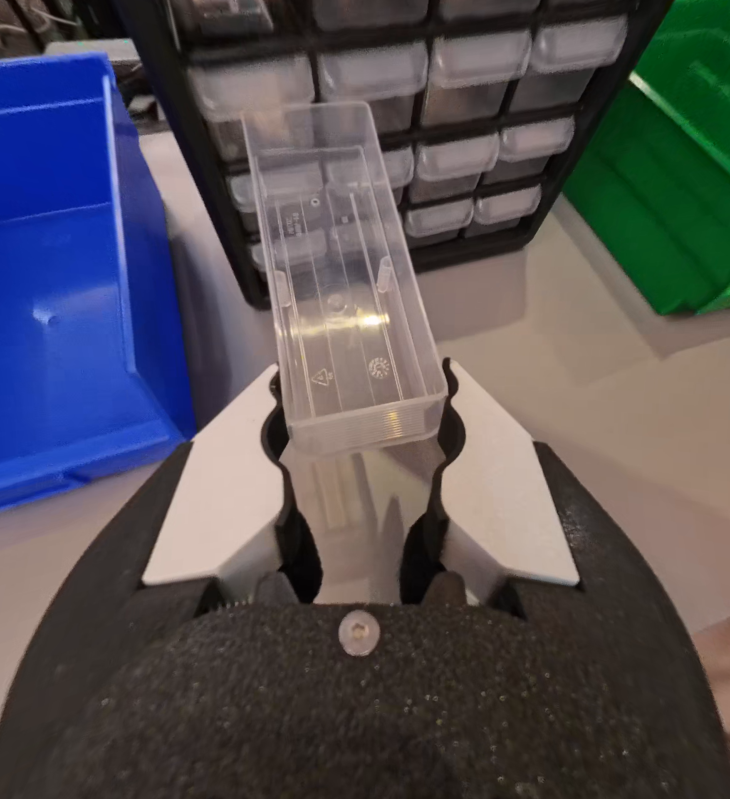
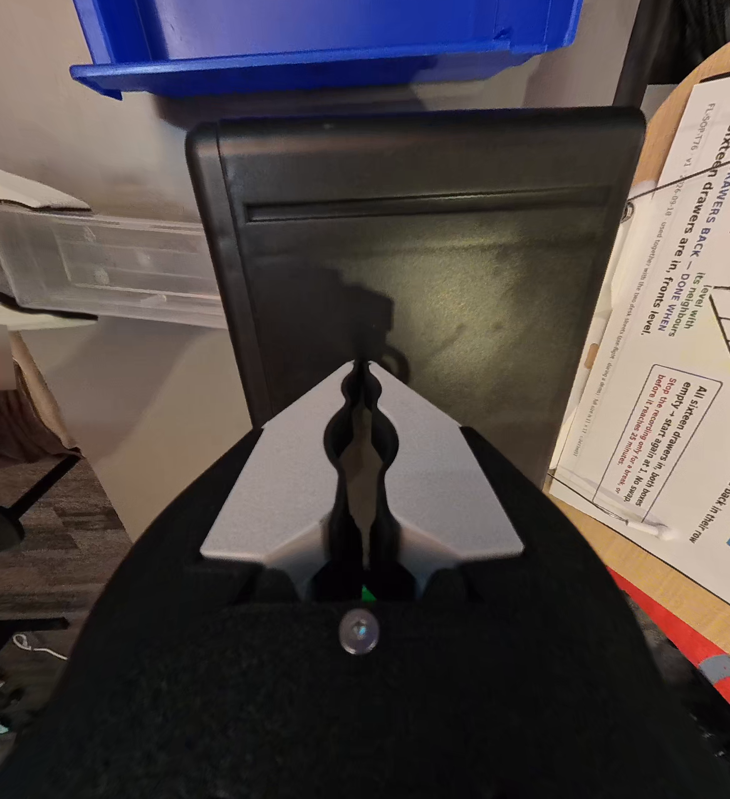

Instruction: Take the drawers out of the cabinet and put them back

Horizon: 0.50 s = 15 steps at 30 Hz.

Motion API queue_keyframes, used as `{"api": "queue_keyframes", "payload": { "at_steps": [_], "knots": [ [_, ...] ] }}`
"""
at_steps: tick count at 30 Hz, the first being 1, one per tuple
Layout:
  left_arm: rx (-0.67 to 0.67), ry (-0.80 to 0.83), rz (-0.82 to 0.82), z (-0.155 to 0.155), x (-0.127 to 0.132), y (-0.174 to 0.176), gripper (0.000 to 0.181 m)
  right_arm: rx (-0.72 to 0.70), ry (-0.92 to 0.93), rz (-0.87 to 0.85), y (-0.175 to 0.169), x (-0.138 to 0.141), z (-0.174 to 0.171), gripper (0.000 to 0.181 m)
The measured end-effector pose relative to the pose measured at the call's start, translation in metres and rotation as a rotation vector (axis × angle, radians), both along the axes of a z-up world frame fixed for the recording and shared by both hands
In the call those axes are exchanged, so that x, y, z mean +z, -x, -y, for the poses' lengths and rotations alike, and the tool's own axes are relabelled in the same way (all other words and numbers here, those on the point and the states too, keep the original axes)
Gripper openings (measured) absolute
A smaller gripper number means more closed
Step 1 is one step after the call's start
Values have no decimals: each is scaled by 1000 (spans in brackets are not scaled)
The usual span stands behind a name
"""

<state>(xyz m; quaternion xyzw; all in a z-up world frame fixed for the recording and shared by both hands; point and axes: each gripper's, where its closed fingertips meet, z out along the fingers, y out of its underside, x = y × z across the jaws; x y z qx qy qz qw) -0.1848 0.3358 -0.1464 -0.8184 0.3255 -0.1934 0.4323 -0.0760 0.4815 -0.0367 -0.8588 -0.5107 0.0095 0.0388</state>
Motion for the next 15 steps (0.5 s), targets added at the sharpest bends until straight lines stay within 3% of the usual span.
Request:
{"api": "queue_keyframes", "payload": {
  "at_steps": [4, 15],
  "knots": [
    [-17, -2, -14, -11, 28, -2, 69, -22, -13, -16, 0, 0, 0, 0],
    [2, 73, -67, -16, 35, 4, 69, -40, -34, -12, 0, 0, 0, 0]
  ]
}}
